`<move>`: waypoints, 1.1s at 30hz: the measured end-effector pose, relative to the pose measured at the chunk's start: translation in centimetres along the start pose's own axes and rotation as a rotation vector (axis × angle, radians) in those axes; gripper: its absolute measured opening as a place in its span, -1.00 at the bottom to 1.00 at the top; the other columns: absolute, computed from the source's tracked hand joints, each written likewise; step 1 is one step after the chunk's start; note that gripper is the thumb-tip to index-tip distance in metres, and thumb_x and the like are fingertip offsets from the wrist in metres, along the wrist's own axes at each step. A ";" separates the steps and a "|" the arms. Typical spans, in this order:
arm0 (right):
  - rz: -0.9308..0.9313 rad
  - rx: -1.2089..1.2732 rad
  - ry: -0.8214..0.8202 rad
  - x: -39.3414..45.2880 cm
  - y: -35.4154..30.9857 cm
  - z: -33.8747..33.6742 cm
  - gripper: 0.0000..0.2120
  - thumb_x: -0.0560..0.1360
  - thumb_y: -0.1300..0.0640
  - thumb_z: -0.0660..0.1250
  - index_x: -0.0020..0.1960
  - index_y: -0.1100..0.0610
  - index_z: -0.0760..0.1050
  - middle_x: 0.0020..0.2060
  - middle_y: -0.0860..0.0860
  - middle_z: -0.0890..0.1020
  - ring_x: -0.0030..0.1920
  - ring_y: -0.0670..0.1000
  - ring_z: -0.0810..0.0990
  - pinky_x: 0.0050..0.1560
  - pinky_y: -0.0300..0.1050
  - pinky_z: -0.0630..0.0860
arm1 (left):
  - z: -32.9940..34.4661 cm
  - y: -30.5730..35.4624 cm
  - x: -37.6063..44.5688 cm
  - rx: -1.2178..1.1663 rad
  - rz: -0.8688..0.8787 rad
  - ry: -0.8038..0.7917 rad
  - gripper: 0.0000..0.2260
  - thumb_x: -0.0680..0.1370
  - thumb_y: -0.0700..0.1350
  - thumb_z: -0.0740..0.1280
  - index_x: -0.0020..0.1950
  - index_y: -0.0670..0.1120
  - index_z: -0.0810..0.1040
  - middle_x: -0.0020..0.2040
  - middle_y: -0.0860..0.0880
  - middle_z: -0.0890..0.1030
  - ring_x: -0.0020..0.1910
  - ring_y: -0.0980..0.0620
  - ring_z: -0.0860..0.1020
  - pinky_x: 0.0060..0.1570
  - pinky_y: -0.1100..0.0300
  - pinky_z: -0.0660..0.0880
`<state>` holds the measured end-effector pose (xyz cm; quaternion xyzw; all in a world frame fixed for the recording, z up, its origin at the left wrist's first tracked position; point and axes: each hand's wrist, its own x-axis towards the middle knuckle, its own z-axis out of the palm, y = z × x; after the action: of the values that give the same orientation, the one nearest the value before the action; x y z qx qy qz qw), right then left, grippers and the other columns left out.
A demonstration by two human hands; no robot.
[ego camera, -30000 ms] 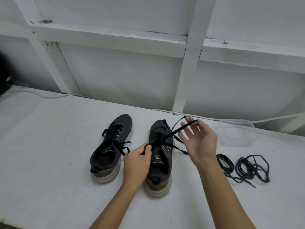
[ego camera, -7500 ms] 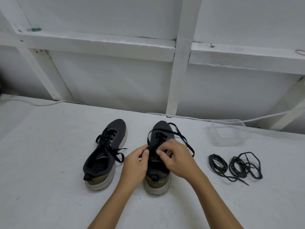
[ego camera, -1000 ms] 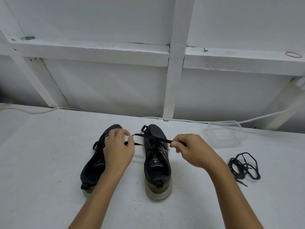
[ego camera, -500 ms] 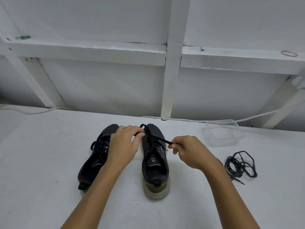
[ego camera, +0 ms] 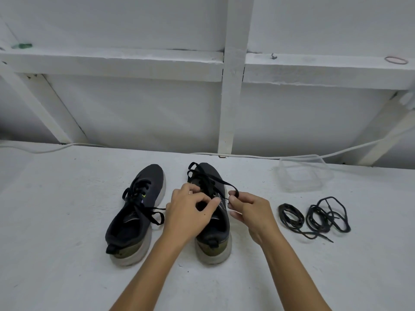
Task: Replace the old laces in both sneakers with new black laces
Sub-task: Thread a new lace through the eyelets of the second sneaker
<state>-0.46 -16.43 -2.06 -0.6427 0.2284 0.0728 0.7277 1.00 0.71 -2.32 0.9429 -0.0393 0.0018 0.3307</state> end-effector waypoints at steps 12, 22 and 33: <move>-0.271 -0.218 0.022 0.0 1.3 1.1 -0.88 0.53 0.24 0.45 -0.05 0.05 0.71 -0.17 -0.05 0.76 -0.08 -0.04 0.73 0.07 0.00 0.66 | 0.7 -0.7 0.1 -0.219 -0.015 -0.102 -0.86 0.54 0.11 0.40 0.02 0.10 0.66 0.14 0.22 0.47 0.20 0.17 0.46 0.16 0.23 0.40; -0.451 -0.395 0.066 -0.5 1.2 1.3 -0.81 0.52 0.22 0.46 -0.12 -0.07 0.71 -0.24 -0.27 0.71 -0.12 -0.25 0.66 -0.10 -0.46 0.48 | 0.3 -0.7 -0.2 -0.186 0.041 -0.149 -0.87 0.57 0.08 0.37 0.08 0.11 0.64 0.16 0.23 0.42 0.23 0.18 0.42 0.17 0.27 0.35; -0.480 -0.429 -0.022 -1.1 1.7 1.2 -0.59 0.56 0.22 0.40 -0.12 -0.34 0.65 -0.17 -0.36 0.70 -0.06 -0.20 0.69 0.01 -0.17 0.63 | 0.9 -0.9 0.1 -0.058 0.070 -0.006 -0.88 0.52 -0.01 0.45 0.03 0.05 0.71 0.15 0.18 0.47 0.15 0.12 0.48 0.03 0.22 0.42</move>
<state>-1.82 -14.80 -3.08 -0.8160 0.0418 -0.0478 0.5745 1.11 0.83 -3.62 0.9309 -0.0731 0.0095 0.3577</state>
